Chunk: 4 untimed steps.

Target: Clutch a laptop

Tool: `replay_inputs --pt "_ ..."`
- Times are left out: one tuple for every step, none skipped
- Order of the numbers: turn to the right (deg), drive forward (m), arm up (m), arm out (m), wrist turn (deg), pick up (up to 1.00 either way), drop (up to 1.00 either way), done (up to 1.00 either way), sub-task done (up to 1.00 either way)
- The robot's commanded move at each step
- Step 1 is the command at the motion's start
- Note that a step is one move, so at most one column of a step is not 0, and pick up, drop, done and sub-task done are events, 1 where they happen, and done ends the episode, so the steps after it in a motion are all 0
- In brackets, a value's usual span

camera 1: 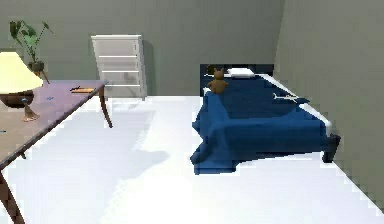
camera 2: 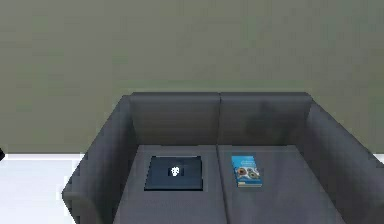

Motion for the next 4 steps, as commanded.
replay_inputs --pt "0.0 0.0 0.0 0.48 0.0 0.0 0.0 0.0 0.0" --pt "0.0 0.0 0.0 0.0 45.0 0.0 0.0 0.0 0.0" --pt "0.0 0.0 0.0 0.0 45.0 0.0 0.0 0.0 0.0" --pt "0.0 0.0 0.0 0.0 45.0 0.0 0.0 0.0 0.0"
